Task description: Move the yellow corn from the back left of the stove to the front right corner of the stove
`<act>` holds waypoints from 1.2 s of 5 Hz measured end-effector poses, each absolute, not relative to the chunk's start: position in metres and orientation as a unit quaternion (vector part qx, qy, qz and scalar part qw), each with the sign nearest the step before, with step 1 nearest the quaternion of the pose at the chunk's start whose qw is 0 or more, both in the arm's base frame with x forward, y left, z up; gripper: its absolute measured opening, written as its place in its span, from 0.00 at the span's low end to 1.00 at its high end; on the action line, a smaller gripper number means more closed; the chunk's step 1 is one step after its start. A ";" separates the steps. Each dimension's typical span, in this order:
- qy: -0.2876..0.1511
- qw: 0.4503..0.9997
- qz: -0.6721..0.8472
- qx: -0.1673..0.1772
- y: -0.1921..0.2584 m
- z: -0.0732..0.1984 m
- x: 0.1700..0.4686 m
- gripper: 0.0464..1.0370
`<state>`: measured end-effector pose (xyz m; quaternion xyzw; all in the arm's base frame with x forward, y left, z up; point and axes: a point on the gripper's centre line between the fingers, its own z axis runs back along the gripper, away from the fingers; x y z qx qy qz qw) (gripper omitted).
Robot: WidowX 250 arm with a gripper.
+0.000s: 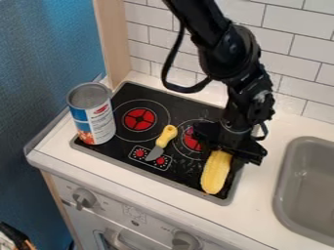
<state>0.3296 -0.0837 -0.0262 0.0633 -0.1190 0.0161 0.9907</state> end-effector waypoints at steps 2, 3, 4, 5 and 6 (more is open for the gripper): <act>-0.106 0.992 0.022 0.072 -0.080 -0.037 0.333 0.67; -0.100 0.992 0.016 0.074 -0.077 -0.037 0.333 0.92; -0.098 0.992 0.011 0.074 -0.077 -0.037 0.333 0.97; -0.105 0.992 0.019 0.072 -0.074 -0.028 0.335 0.96; -0.116 0.990 0.020 0.071 -0.071 -0.012 0.335 0.96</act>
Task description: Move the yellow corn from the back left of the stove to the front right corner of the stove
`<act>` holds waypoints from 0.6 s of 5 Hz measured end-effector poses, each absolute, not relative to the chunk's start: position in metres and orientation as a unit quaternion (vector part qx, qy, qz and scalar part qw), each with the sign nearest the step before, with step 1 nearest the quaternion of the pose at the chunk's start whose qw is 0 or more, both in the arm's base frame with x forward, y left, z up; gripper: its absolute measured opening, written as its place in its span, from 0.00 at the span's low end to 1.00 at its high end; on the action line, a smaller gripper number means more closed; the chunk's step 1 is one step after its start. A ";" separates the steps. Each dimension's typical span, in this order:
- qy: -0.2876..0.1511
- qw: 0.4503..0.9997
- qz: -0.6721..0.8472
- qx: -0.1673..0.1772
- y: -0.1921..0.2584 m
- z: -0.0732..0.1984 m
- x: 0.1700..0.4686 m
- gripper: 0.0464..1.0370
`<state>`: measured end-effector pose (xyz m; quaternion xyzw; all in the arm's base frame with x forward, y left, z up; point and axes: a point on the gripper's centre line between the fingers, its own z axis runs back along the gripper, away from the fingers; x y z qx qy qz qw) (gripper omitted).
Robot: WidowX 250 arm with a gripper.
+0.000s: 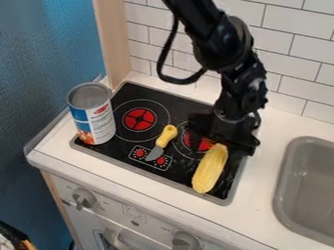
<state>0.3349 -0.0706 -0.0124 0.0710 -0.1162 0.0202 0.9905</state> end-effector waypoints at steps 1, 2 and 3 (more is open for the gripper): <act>-0.127 0.990 0.021 0.061 -0.070 0.005 0.336 0.96; -0.142 0.988 0.025 0.062 -0.065 0.024 0.337 0.96; -0.129 0.989 0.013 0.076 -0.062 0.027 0.336 0.96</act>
